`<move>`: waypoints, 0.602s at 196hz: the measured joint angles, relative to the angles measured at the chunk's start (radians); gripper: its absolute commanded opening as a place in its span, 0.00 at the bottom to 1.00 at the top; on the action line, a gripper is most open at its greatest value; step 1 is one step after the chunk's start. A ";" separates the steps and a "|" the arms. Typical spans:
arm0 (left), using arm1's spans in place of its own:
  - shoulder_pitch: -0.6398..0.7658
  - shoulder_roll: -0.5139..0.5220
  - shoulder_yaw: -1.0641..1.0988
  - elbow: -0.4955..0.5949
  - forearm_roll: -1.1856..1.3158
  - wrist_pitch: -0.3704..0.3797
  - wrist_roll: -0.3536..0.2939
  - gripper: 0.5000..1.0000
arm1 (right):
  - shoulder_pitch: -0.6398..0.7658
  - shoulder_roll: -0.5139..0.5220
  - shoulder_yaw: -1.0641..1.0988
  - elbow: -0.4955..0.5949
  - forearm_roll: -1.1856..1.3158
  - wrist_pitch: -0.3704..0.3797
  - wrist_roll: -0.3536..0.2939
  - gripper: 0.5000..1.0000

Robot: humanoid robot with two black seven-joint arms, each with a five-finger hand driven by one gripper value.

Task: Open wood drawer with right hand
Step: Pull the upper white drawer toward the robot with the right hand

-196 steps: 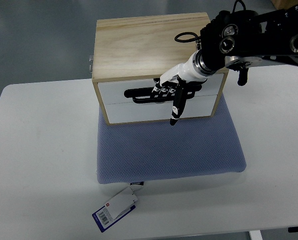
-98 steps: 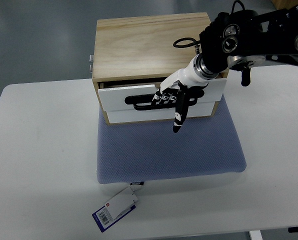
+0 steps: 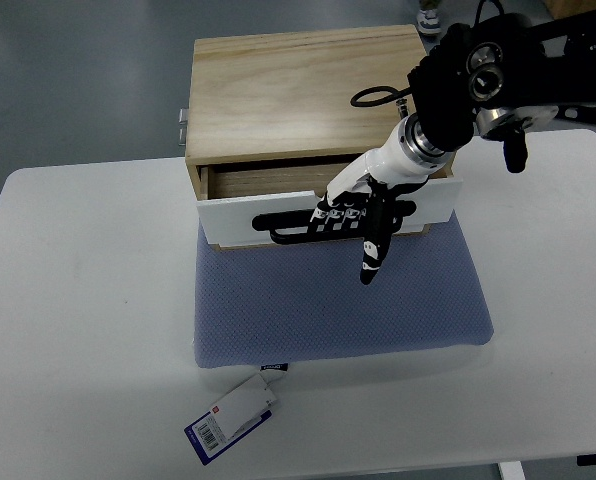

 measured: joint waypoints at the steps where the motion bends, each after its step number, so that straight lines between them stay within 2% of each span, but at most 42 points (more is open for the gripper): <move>1: 0.000 0.000 0.000 0.000 0.000 0.000 0.000 1.00 | 0.000 -0.001 0.000 0.000 0.000 0.000 0.000 0.87; 118: 0.000 0.000 0.000 0.000 0.000 0.001 0.000 1.00 | 0.005 -0.070 0.012 0.061 0.049 0.090 0.003 0.87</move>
